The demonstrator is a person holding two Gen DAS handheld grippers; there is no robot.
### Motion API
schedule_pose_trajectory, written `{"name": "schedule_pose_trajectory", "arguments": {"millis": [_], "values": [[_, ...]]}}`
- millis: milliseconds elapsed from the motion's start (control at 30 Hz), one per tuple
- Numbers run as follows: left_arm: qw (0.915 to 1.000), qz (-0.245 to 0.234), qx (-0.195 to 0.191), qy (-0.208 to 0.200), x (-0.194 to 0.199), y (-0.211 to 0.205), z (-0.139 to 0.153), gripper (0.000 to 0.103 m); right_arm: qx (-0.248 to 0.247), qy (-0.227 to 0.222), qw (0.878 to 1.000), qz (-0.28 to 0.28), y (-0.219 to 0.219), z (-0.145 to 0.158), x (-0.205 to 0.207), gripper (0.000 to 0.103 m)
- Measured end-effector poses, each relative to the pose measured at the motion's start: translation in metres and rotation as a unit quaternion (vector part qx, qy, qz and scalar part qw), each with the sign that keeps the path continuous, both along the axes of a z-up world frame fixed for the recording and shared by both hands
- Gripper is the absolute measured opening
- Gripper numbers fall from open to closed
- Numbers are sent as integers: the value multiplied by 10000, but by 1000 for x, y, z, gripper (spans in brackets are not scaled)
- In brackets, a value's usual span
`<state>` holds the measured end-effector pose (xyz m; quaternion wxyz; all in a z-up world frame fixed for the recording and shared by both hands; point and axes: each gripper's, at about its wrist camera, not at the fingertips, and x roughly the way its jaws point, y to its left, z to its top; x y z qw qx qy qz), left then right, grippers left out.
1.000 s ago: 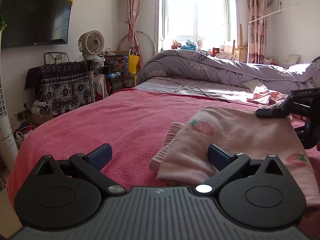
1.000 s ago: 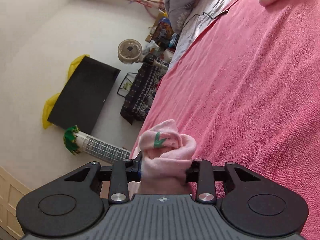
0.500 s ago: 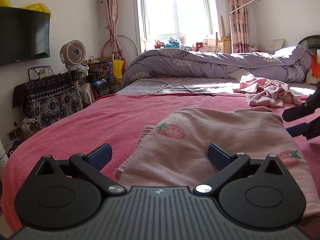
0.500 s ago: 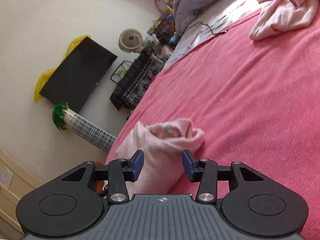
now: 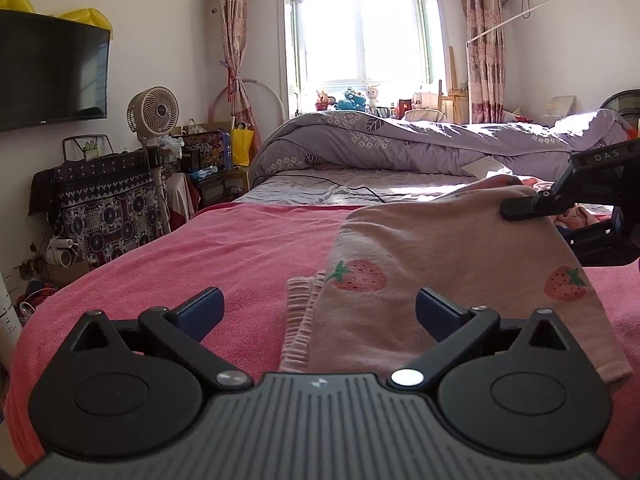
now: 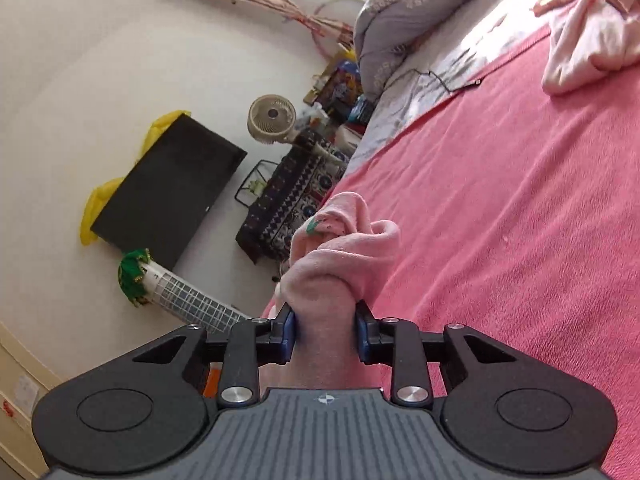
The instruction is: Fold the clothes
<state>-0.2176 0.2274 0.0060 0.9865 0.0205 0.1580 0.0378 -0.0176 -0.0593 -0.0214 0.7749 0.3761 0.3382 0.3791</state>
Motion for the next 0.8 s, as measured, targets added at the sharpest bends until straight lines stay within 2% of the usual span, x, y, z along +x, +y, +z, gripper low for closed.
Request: {"name": "schedule_pose_trajectory", "arguments": {"millis": [100, 200, 267, 367, 433, 500, 567, 600, 633, 700, 767, 800], "values": [[9994, -301, 84, -134, 10, -15, 8, 103, -212, -186, 9992, -288, -19, 16, 11, 30], [9977, -584, 324, -151, 22, -35, 8, 103, -924, -317, 9925, -728, -39, 24, 25, 30], [9965, -691, 468, 42, 34, -46, 1, 103, -1938, -436, 9759, -901, -41, 17, 38, 41], [9952, -700, 630, 253, 41, -53, -11, 103, -3439, -616, 9325, -918, -32, 5, 42, 53], [9957, -676, 605, 179, 39, -51, -7, 103, -3649, -1442, 9145, -985, -30, 8, 10, 53], [9967, -636, 496, 45, 36, -47, 1, 103, -3567, -2218, 9033, -876, -23, 19, -19, 54], [9951, -871, 402, -245, 34, -48, 17, 103, -3281, -2733, 9040, -201, -9, 25, -37, 64], [9931, -1040, 372, -393, 34, -49, 25, 103, -3154, -2937, 9021, 206, 1, 27, -44, 65], [9906, -1209, 344, -534, 34, -51, 33, 103, -3056, -3116, 8978, 589, 10, 28, -51, 65], [9857, -1529, 342, -622, 42, -57, 38, 103, -3293, -3152, 8840, 1041, 32, 13, -56, 65], [9813, -1848, 215, -491, 58, -63, 37, 103, -3478, -2964, 8794, 1334, 47, -9, -57, 70], [9785, -2024, 129, -380, 68, -66, 35, 103, -3539, -2990, 8756, 1367, 50, -10, -59, 70]]}}
